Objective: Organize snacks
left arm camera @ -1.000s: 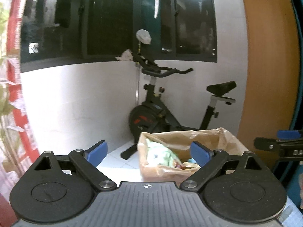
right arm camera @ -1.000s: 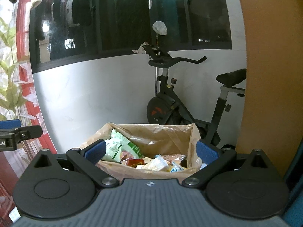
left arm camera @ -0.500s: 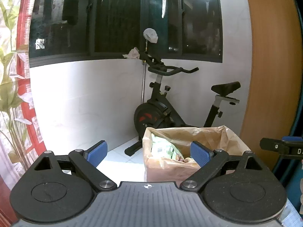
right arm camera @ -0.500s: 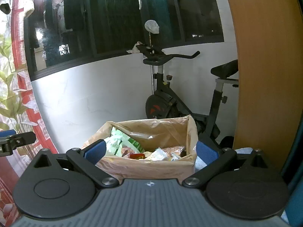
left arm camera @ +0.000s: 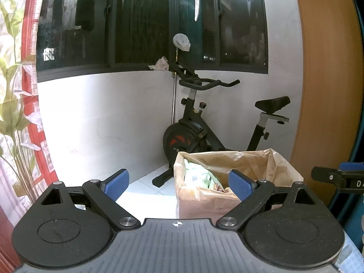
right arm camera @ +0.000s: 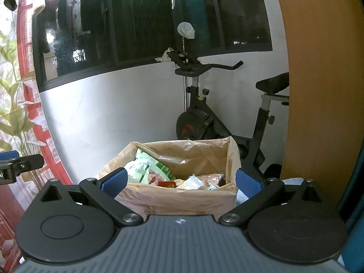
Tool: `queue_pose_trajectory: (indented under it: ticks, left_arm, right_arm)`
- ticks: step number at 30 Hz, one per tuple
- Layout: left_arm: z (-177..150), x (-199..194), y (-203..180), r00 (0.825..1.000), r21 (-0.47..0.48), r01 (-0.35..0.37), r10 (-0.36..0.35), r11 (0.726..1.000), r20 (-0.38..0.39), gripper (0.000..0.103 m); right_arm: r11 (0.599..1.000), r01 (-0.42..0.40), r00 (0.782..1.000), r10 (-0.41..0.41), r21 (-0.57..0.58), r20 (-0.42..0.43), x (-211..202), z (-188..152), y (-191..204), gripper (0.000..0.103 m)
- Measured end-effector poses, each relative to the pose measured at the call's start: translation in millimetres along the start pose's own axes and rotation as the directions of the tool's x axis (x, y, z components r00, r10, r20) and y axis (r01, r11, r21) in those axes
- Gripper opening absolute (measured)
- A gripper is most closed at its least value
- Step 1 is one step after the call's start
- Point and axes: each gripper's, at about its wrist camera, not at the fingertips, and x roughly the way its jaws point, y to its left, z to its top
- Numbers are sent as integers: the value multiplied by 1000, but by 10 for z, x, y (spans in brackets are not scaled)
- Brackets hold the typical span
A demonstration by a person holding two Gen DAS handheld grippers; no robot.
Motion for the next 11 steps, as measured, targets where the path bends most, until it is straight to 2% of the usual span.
queue_pose_trajectory:
  ticks: [11]
  left_arm:
    - [-46,9,14,1000,-11,0,0,1000,-17,96]
  right_arm:
    - [1000,0,1000,0,-4,-11,6,-10,-3,103]
